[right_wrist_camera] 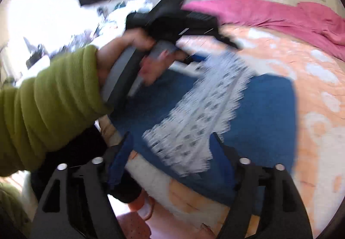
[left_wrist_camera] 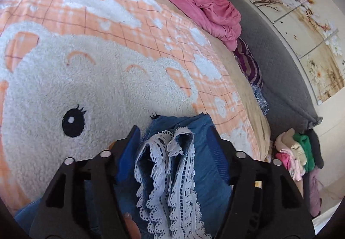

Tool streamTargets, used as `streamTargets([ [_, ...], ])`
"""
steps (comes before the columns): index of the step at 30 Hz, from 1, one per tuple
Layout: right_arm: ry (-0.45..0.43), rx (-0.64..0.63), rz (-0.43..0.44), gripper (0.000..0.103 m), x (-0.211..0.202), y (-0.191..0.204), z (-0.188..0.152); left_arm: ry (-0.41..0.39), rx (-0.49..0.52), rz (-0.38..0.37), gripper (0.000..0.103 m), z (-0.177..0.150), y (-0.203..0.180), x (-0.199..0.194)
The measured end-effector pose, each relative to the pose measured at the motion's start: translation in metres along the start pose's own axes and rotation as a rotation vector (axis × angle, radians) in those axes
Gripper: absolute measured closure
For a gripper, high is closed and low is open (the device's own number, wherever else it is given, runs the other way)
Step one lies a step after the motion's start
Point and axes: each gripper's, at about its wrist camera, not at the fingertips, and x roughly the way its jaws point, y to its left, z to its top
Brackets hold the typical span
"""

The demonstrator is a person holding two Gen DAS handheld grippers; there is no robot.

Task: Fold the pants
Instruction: 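Lift the lace leg with both grippers and lay it along the pants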

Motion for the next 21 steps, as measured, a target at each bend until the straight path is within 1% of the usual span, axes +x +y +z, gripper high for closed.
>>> streamTargets([
  [2,-0.010,0.053,-0.070,0.026,-0.010,-0.025,0.017,0.007,-0.022,-0.016,0.043,0.000,0.007,-0.002],
  [4,-0.022,0.129,-0.121,0.026,-0.016,-0.053,0.033,0.012,-0.024,-0.004,0.043,0.000,0.008,-0.003],
  [5,-0.005,0.178,-0.133,0.025,-0.014,-0.074,0.043,0.022,-0.025,-0.007,0.043,0.000,0.008,-0.002],
  [7,0.061,0.260,-0.171,0.025,-0.003,-0.108,0.055,0.059,-0.039,-0.009,0.043,-0.002,0.009,0.004],
  [8,0.097,0.302,-0.165,0.025,0.006,-0.127,0.058,0.076,-0.045,-0.011,0.043,-0.004,0.010,0.007],
  [9,0.114,0.340,-0.162,0.025,0.010,-0.141,0.061,0.084,-0.050,-0.007,0.043,-0.005,0.010,0.010],
  [10,0.126,0.389,-0.153,0.025,0.017,-0.156,0.064,0.078,-0.057,0.007,0.045,-0.007,0.011,0.012],
  [11,0.138,0.436,-0.136,0.026,0.025,-0.167,0.066,0.069,-0.070,0.011,0.050,-0.010,0.011,0.013],
  [13,0.138,0.508,-0.099,0.026,0.037,-0.187,0.072,0.075,-0.094,-0.014,0.088,-0.014,0.012,0.017],
  [14,0.150,0.539,-0.077,0.031,0.043,-0.199,0.073,0.077,-0.090,-0.012,0.090,-0.016,0.011,0.019],
  [15,0.163,0.562,-0.062,0.037,0.051,-0.205,0.067,0.074,-0.075,-0.006,0.091,-0.017,0.009,0.020],
  [16,0.183,0.577,-0.033,0.050,0.059,-0.210,0.066,0.074,-0.062,0.002,0.093,-0.017,0.007,0.020],
  [17,0.216,0.582,0.010,0.073,0.070,-0.215,0.064,0.072,-0.058,0.005,0.093,-0.017,0.007,0.019],
  [18,0.226,0.569,0.011,0.081,0.075,-0.214,0.065,0.071,-0.057,-0.003,0.093,-0.016,0.006,0.016],
  [20,0.196,0.506,0.009,0.086,0.072,-0.207,0.068,0.055,-0.036,0.002,0.094,-0.015,0.002,0.008],
  [21,0.168,0.482,-0.004,0.086,0.066,-0.204,0.071,0.047,-0.021,0.006,0.094,-0.015,0.000,0.005],
])
